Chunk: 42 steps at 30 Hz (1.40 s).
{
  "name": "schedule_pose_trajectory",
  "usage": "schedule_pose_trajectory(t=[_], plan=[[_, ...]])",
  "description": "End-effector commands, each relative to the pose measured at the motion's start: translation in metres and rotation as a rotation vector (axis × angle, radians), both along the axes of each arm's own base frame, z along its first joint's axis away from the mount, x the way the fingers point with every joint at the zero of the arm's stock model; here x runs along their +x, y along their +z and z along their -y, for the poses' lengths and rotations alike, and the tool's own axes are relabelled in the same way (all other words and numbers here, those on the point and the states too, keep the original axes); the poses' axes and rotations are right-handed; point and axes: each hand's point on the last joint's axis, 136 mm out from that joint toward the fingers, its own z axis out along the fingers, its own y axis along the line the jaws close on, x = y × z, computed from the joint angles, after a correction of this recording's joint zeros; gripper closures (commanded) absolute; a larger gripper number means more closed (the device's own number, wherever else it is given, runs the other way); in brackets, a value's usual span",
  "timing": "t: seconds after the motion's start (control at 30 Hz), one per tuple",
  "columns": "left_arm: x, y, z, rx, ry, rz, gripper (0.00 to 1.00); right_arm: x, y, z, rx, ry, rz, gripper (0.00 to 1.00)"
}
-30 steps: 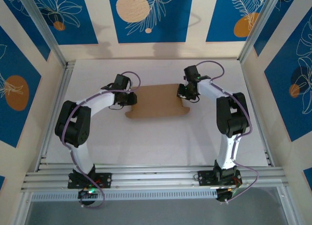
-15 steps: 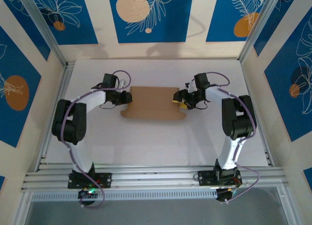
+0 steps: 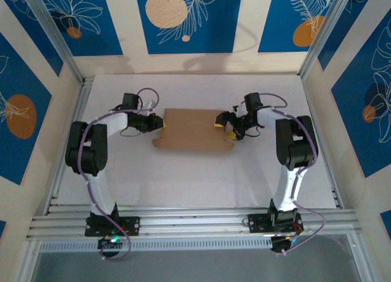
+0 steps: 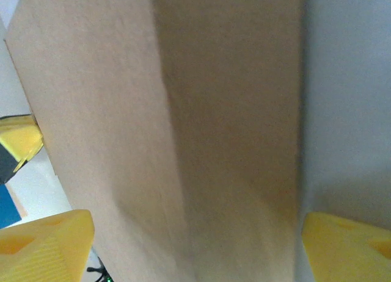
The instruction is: Fold the paper box
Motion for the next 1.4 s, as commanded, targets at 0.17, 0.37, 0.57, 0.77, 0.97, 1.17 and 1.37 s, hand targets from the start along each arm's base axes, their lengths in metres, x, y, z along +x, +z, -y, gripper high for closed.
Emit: schedule_pose_trajectory(t=[0.17,0.37,0.57,0.77,0.97,1.17,1.37], plan=[[-0.023,-0.041,-0.008,0.045,-0.008,-0.148,0.87,0.0,0.037,-0.042,0.341,0.051,-0.017,0.2],[-0.019,-0.03,-0.003,-0.026,0.019,-0.148,0.86,-0.005,0.056,-0.033,0.471,-0.019,-0.031,0.3],[-0.023,-0.036,-0.009,-0.003,0.031,-0.171,0.88,-0.019,0.012,0.013,0.004,-0.153,-0.033,0.22],[-0.022,-0.042,-0.018,-0.069,0.068,-0.21,0.89,-0.017,0.009,0.025,-0.05,-0.186,-0.016,0.16],[-0.021,-0.047,-0.019,-0.1,0.079,-0.224,0.89,-0.004,0.004,0.016,0.104,-0.156,-0.04,0.07],[-0.021,-0.052,-0.019,-0.105,0.082,-0.235,0.89,0.001,0.016,-0.008,0.288,-0.067,-0.026,0.08],[-0.018,-0.049,-0.016,-0.131,0.091,-0.233,0.89,-0.004,0.035,-0.043,0.403,0.043,-0.005,0.19]])
